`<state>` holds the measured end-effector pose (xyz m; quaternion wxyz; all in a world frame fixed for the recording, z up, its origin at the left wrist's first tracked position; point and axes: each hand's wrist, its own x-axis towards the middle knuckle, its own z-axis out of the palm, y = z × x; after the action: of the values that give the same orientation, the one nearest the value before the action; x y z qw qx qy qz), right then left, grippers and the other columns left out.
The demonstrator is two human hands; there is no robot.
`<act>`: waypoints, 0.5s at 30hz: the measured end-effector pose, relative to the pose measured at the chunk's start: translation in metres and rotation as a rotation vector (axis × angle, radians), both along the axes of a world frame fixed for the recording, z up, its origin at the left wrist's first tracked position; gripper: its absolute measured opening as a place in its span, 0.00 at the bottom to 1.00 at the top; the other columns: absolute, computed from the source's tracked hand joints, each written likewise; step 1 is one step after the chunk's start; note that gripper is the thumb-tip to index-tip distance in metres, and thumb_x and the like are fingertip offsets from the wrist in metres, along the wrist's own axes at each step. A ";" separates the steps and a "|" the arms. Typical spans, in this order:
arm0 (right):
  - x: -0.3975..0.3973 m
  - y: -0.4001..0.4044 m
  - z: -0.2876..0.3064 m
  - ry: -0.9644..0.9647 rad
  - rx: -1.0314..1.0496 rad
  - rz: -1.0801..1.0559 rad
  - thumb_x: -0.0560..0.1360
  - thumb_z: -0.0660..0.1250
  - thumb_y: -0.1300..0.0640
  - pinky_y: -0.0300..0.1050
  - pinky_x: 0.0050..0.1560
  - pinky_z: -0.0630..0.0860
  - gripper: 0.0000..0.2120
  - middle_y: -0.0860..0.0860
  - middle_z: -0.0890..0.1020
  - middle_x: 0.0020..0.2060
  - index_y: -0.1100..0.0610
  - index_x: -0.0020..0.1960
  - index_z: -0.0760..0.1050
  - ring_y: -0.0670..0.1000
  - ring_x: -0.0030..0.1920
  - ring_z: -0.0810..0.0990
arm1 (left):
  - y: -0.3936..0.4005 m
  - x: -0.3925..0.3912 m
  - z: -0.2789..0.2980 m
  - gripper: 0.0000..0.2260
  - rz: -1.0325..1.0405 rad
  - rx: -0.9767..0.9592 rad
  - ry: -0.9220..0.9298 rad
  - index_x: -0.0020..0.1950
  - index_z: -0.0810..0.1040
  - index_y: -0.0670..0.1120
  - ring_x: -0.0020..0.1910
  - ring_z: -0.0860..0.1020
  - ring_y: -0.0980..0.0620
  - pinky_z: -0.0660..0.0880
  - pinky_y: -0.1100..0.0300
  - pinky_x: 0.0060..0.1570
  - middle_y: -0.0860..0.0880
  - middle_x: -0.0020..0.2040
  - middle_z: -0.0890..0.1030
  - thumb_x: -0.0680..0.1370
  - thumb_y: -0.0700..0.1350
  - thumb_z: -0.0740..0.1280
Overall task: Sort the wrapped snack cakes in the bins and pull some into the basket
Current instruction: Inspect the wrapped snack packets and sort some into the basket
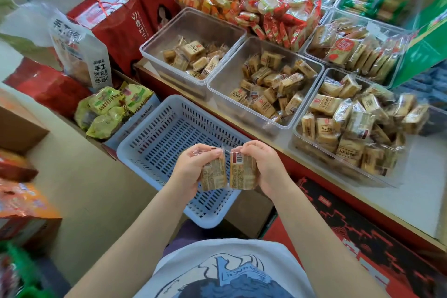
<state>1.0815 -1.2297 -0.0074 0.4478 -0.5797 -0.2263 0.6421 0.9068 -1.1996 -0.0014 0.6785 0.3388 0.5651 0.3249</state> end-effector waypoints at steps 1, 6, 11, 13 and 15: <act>0.001 0.000 -0.001 0.016 -0.002 -0.018 0.73 0.68 0.57 0.61 0.57 0.79 0.06 0.60 0.83 0.44 0.55 0.38 0.80 0.57 0.47 0.80 | 0.000 0.000 -0.001 0.04 0.023 0.015 0.021 0.43 0.80 0.43 0.38 0.82 0.48 0.80 0.54 0.36 0.44 0.41 0.83 0.77 0.38 0.73; 0.002 0.001 -0.007 -0.029 -0.037 -0.094 0.79 0.67 0.59 0.59 0.53 0.80 0.05 0.54 0.82 0.37 0.57 0.44 0.78 0.56 0.43 0.81 | -0.002 0.005 -0.003 0.06 0.042 0.126 0.106 0.43 0.78 0.44 0.39 0.81 0.48 0.79 0.52 0.40 0.45 0.39 0.82 0.78 0.40 0.73; 0.005 0.002 -0.008 -0.122 0.009 -0.093 0.80 0.69 0.58 0.52 0.44 0.82 0.02 0.53 0.84 0.40 0.56 0.49 0.78 0.52 0.40 0.84 | -0.002 0.008 -0.002 0.04 0.035 0.180 0.144 0.46 0.79 0.44 0.41 0.83 0.49 0.81 0.51 0.43 0.45 0.40 0.84 0.79 0.39 0.72; 0.005 0.002 -0.008 -0.127 0.021 -0.095 0.80 0.69 0.58 0.51 0.44 0.82 0.02 0.52 0.84 0.39 0.56 0.49 0.79 0.51 0.40 0.84 | -0.001 0.007 -0.002 0.04 0.040 0.183 0.170 0.46 0.80 0.45 0.44 0.84 0.47 0.81 0.50 0.45 0.44 0.43 0.85 0.79 0.40 0.72; 0.005 0.002 -0.008 -0.119 0.029 -0.097 0.80 0.69 0.58 0.52 0.45 0.82 0.02 0.51 0.84 0.38 0.55 0.48 0.79 0.51 0.41 0.84 | 0.001 0.007 -0.004 0.03 0.054 0.159 0.187 0.47 0.79 0.46 0.45 0.83 0.47 0.81 0.50 0.44 0.45 0.43 0.85 0.79 0.41 0.72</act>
<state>1.0863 -1.2279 -0.0158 0.4726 -0.6204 -0.2334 0.5807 0.9143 -1.1988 -0.0051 0.5850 0.4049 0.6072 0.3536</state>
